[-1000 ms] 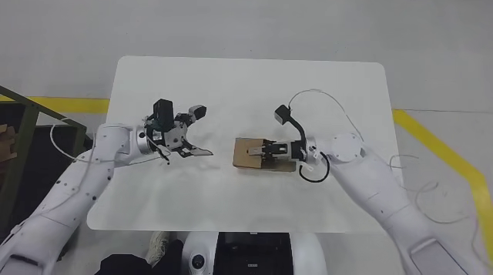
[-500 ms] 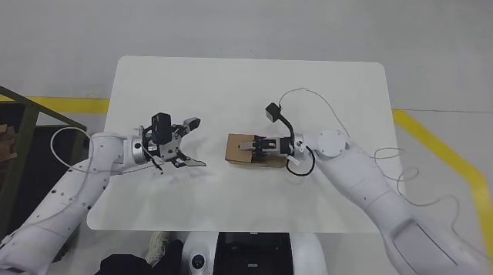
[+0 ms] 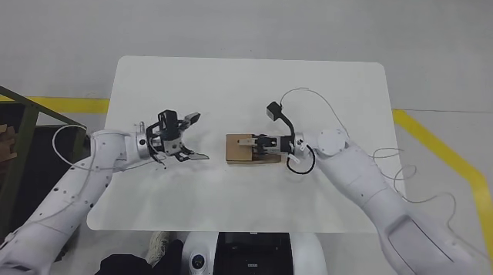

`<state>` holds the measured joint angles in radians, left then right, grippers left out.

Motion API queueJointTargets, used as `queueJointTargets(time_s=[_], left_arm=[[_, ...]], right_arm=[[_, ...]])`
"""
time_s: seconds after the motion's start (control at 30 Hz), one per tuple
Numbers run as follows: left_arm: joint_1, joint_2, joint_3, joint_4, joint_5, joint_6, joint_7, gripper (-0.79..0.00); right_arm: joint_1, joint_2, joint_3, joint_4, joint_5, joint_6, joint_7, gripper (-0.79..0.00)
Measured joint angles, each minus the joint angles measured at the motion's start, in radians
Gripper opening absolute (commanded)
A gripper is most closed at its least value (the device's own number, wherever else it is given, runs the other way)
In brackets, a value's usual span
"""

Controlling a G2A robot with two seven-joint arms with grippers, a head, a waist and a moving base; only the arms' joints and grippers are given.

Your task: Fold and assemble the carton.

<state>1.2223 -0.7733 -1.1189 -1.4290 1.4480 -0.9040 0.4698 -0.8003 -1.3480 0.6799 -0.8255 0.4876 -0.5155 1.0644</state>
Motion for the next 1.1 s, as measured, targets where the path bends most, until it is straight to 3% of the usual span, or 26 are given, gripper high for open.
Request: queueJointTargets(time_s=[0.27, 0.63, 0.83, 1.1], left_arm=[[-0.064, -0.028, 0.078, 0.033, 0.076, 0.042, -0.048, 0.000], [-0.162, -0.096, 0.233, 0.178, 0.109, 0.088, 0.067, 0.000], [-0.217, -0.134, 0.317, 0.246, 0.143, 0.079, 0.127, 0.000], [-0.256, -0.163, 0.367, 0.305, 0.178, 0.087, 0.187, 0.000]], right_arm=[[-0.093, 0.060, 0.108, -0.135, -0.028, -0.025, 0.033, 0.000], [-0.346, 0.174, 0.367, -0.537, -0.115, 0.022, 0.029, 0.000], [-0.451, 0.205, 0.457, -0.701, -0.149, 0.065, 0.023, 0.000], [-0.508, 0.220, 0.499, -0.773, -0.151, 0.091, 0.010, 0.000]])
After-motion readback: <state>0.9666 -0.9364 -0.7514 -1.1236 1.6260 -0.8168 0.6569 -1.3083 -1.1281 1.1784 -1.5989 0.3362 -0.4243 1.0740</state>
